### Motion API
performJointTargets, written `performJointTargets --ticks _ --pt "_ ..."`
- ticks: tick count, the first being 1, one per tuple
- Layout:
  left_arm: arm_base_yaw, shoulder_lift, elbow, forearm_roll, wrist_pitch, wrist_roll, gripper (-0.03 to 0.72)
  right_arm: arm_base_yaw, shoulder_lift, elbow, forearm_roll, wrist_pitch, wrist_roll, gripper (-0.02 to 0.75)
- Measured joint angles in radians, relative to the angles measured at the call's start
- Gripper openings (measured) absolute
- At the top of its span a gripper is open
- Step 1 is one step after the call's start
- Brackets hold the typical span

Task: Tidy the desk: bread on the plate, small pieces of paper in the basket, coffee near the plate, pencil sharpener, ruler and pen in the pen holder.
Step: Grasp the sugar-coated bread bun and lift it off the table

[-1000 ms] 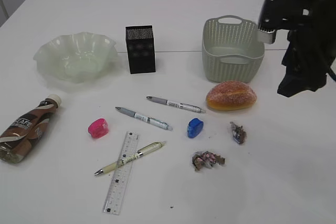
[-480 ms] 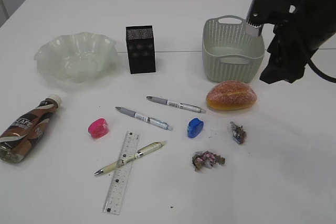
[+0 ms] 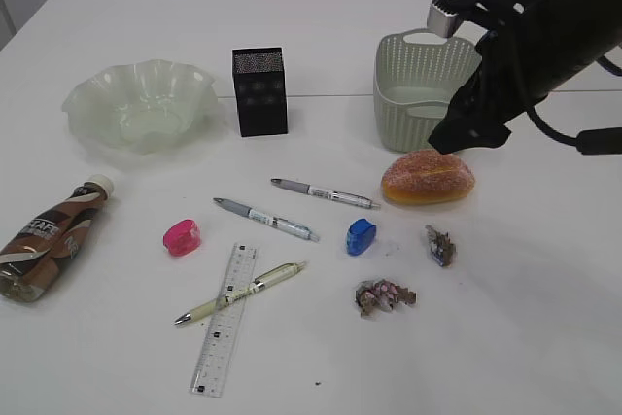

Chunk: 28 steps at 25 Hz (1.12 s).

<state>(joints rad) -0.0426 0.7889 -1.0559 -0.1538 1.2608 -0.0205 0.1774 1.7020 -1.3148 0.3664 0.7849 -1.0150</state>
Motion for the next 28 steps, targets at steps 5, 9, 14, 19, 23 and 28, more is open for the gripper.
performJointTargets --ticks 5,9,14,19,23,28 --pt "0.000 0.000 0.000 -0.002 0.000 0.000 0.393 0.000 0.076 0.000 -0.008 -0.071 0.027 0.615" --pt "0.000 0.000 0.000 -0.002 0.000 0.000 0.393 0.000 0.130 0.000 -0.010 -0.104 0.025 0.590" --pt "0.000 0.000 0.000 -0.006 0.000 0.000 0.393 0.000 0.167 0.000 -0.094 -0.191 -0.044 0.541" --pt "0.000 0.000 0.000 -0.021 0.000 0.000 0.393 0.000 0.168 0.000 -0.212 -0.233 -0.262 0.537" --pt "0.000 0.000 0.000 -0.025 0.000 0.000 0.393 0.000 0.197 -0.002 -0.226 -0.232 -0.347 0.535" --pt "0.000 0.000 0.000 -0.027 0.000 0.000 0.393 0.000 0.255 -0.002 -0.268 -0.192 -0.396 0.533"
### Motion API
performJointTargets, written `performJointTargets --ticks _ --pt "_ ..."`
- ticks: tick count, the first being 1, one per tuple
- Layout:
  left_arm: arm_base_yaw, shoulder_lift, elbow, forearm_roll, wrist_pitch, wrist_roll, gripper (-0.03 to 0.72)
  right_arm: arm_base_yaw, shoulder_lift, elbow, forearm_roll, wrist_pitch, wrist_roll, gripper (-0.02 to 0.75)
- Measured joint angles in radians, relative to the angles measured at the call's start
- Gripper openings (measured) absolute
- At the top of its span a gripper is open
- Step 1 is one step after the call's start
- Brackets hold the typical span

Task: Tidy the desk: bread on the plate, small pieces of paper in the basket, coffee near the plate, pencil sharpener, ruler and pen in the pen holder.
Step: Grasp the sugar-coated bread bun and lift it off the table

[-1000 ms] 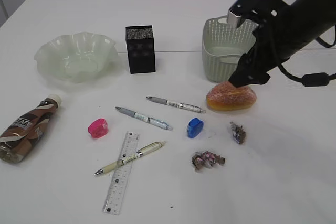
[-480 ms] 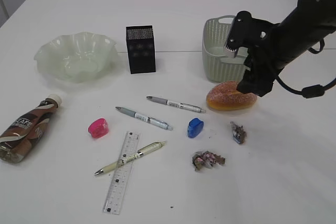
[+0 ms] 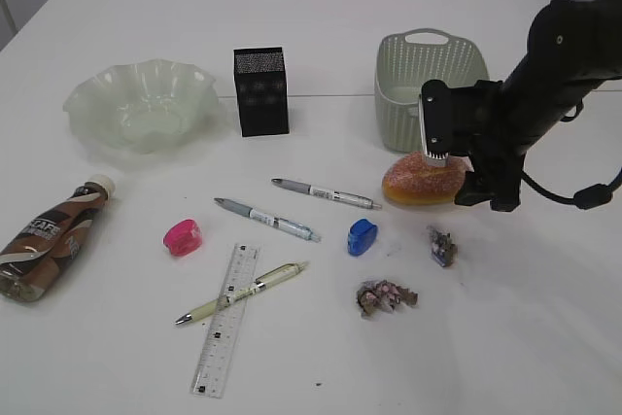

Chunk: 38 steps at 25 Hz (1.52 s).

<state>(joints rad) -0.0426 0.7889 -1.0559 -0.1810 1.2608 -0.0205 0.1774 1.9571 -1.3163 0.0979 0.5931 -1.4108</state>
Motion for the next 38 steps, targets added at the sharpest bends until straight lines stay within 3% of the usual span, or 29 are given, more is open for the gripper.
performJointTargets --ticks 27,38 --pt "0.000 0.000 0.000 -0.035 0.000 0.000 0.394 0.000 0.115 -0.140 0.011 0.053 -0.017 0.533" --pt "0.000 0.000 0.000 -0.070 0.000 0.000 0.394 0.000 0.156 -0.169 -0.011 -0.002 0.009 0.533"
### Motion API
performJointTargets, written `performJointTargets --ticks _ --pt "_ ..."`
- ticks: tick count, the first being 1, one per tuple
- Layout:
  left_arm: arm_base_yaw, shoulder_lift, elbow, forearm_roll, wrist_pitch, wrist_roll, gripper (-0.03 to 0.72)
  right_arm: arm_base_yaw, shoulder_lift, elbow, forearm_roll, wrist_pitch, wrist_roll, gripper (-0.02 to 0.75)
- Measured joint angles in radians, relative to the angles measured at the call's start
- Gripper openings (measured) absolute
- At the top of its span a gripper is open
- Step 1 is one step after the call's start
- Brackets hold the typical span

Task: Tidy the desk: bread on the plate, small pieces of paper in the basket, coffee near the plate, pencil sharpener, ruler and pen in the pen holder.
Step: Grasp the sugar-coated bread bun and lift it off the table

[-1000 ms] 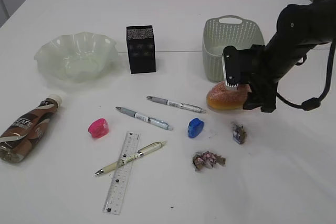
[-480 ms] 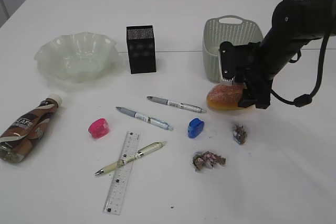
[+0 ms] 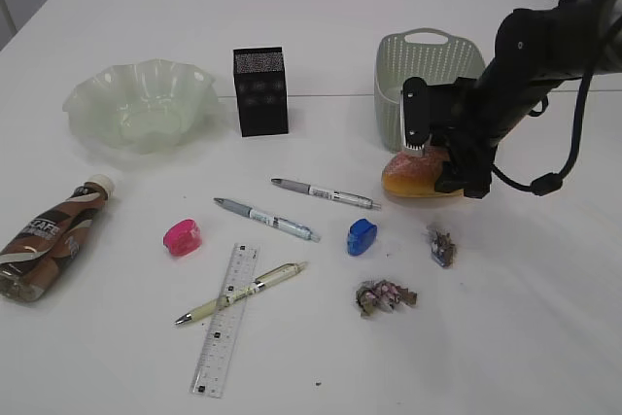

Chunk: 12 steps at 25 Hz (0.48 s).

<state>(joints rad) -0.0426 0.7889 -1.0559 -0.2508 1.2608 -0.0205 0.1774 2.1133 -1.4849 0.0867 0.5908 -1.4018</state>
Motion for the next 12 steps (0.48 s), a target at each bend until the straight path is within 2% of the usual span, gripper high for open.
performJointTargets --ticks 3,12 --pt "0.000 0.000 0.000 -0.002 0.000 0.000 0.394 0.000 0.009 0.000 0.000 -0.044 0.032 0.533" --pt "0.000 0.000 0.000 -0.006 0.000 0.000 0.394 0.000 0.012 0.000 0.012 -0.050 0.043 0.533"
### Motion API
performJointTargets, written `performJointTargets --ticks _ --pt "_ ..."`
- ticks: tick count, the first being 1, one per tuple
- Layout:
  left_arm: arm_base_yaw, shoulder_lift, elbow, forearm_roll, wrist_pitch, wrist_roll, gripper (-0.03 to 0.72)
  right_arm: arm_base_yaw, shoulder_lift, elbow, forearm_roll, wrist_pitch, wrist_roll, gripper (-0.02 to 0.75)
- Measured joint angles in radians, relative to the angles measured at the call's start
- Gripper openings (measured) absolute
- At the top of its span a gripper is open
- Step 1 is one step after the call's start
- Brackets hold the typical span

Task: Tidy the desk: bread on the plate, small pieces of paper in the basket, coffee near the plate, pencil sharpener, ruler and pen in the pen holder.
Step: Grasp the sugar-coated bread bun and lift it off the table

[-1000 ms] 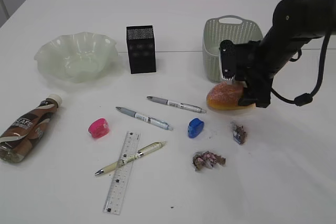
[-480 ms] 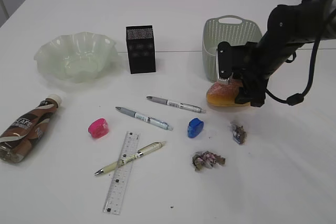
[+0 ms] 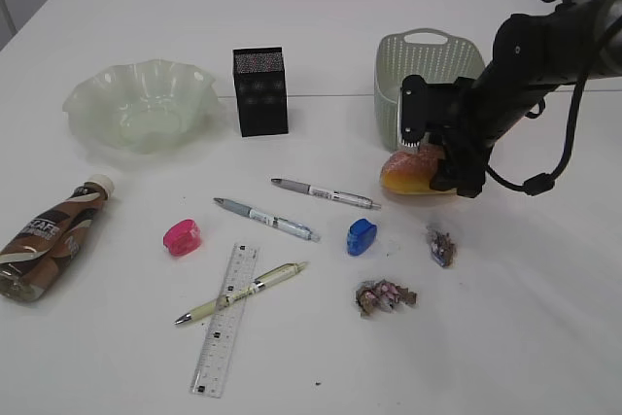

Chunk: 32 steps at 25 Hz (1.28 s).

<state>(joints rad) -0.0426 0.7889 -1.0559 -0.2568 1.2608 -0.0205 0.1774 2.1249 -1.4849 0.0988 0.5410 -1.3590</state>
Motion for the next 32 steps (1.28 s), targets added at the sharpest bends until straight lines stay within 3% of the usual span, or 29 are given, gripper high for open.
performJointTargets --ticks 7,18,25,32 --pt "0.000 0.000 0.000 0.000 0.000 0.000 0.394 0.000 0.000 0.000 0.055 0.004 0.001 0.533" --pt "0.000 0.000 0.000 -0.020 0.000 0.000 0.394 0.000 0.004 0.000 0.056 0.022 0.001 0.375" --pt "0.000 0.000 0.000 -0.032 0.000 0.000 0.394 0.000 0.012 -0.008 0.032 0.047 0.004 0.211" --pt "0.000 0.000 0.000 -0.035 0.000 0.000 0.394 0.000 0.012 -0.015 0.029 0.102 0.114 0.190"
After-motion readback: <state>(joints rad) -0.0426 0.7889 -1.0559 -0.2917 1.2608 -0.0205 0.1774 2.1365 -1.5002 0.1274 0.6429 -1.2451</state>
